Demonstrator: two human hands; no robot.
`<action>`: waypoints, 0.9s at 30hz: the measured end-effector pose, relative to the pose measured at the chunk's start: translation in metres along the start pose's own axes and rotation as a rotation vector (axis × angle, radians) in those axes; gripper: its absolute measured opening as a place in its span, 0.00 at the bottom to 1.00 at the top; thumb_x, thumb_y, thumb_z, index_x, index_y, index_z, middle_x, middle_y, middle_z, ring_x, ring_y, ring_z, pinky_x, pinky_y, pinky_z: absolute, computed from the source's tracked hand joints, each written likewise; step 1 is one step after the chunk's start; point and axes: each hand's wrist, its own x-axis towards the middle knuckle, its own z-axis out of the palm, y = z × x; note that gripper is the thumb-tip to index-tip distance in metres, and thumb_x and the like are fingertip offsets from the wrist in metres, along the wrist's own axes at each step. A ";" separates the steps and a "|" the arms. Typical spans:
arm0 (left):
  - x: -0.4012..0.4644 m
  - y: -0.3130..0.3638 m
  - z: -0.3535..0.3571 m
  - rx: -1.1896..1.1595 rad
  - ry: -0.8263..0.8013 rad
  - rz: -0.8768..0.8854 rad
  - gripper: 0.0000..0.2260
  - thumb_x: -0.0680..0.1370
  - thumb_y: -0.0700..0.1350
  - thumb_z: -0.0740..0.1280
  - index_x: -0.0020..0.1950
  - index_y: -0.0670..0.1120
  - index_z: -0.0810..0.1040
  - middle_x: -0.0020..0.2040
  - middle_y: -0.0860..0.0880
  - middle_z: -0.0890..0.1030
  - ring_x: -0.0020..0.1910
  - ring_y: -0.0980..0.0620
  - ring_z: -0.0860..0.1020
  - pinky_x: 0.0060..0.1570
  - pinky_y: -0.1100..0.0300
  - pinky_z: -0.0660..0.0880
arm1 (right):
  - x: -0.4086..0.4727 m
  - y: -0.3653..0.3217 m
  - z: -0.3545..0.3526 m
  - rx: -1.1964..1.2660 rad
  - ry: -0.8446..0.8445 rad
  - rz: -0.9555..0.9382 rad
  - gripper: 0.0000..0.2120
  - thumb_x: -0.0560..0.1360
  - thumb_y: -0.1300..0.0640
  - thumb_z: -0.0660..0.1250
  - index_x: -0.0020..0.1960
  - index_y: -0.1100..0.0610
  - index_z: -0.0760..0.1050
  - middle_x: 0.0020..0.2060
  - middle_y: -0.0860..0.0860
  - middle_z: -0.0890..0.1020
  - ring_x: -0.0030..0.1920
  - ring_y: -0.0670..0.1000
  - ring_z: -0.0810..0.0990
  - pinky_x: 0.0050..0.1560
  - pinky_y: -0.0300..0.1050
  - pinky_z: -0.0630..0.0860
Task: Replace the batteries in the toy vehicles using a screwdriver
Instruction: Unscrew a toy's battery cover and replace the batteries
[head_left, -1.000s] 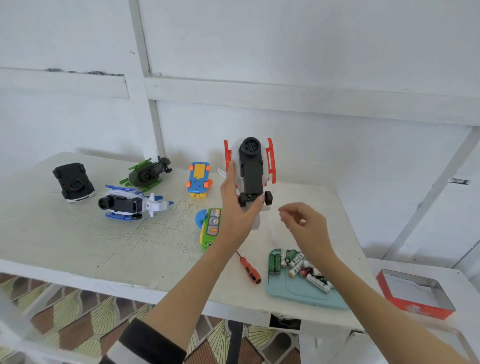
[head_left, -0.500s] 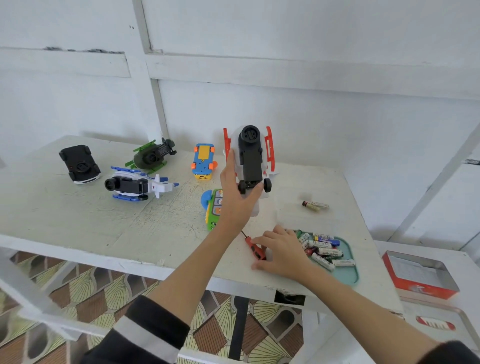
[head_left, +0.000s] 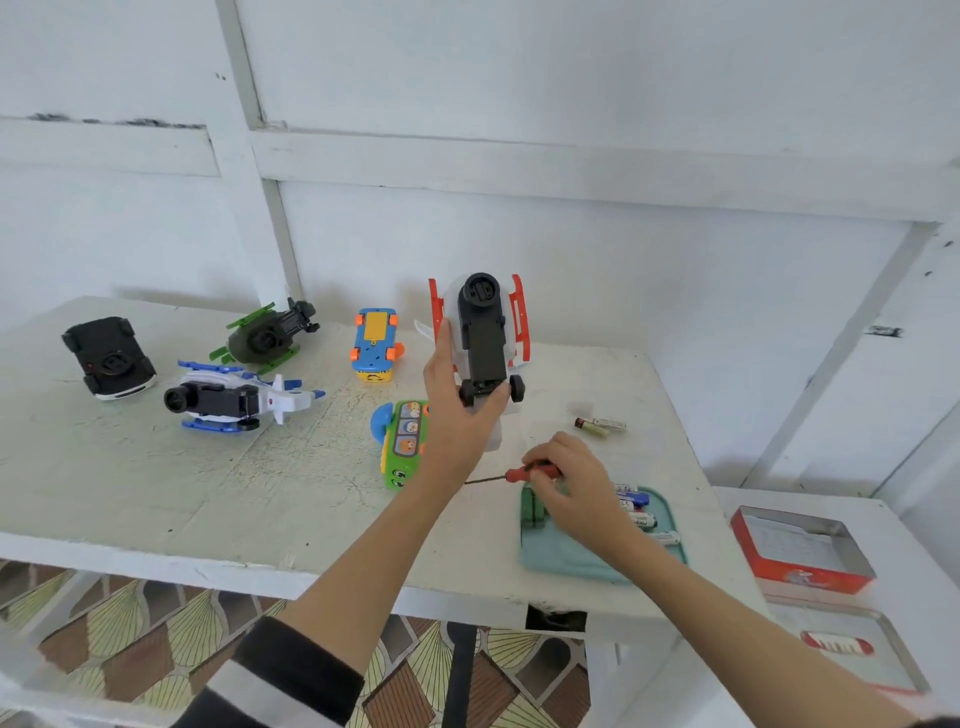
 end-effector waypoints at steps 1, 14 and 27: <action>0.001 0.001 0.003 -0.022 -0.011 0.013 0.40 0.71 0.42 0.67 0.79 0.46 0.52 0.60 0.63 0.64 0.56 0.79 0.67 0.50 0.76 0.71 | 0.003 -0.003 -0.009 0.040 0.042 0.028 0.08 0.70 0.59 0.60 0.43 0.58 0.77 0.35 0.41 0.74 0.39 0.42 0.71 0.38 0.36 0.67; 0.015 -0.009 0.023 -0.032 -0.042 0.030 0.40 0.72 0.33 0.72 0.76 0.55 0.55 0.61 0.57 0.65 0.61 0.53 0.75 0.47 0.71 0.76 | 0.056 -0.057 -0.110 0.464 0.434 -0.006 0.07 0.68 0.65 0.57 0.36 0.64 0.72 0.23 0.52 0.80 0.32 0.57 0.82 0.38 0.41 0.72; 0.012 -0.008 0.021 0.023 -0.059 -0.047 0.44 0.68 0.47 0.72 0.79 0.56 0.53 0.63 0.56 0.66 0.63 0.39 0.75 0.54 0.44 0.80 | 0.058 -0.062 -0.095 0.377 0.435 -0.003 0.07 0.70 0.64 0.57 0.37 0.60 0.73 0.29 0.63 0.78 0.35 0.49 0.84 0.33 0.49 0.71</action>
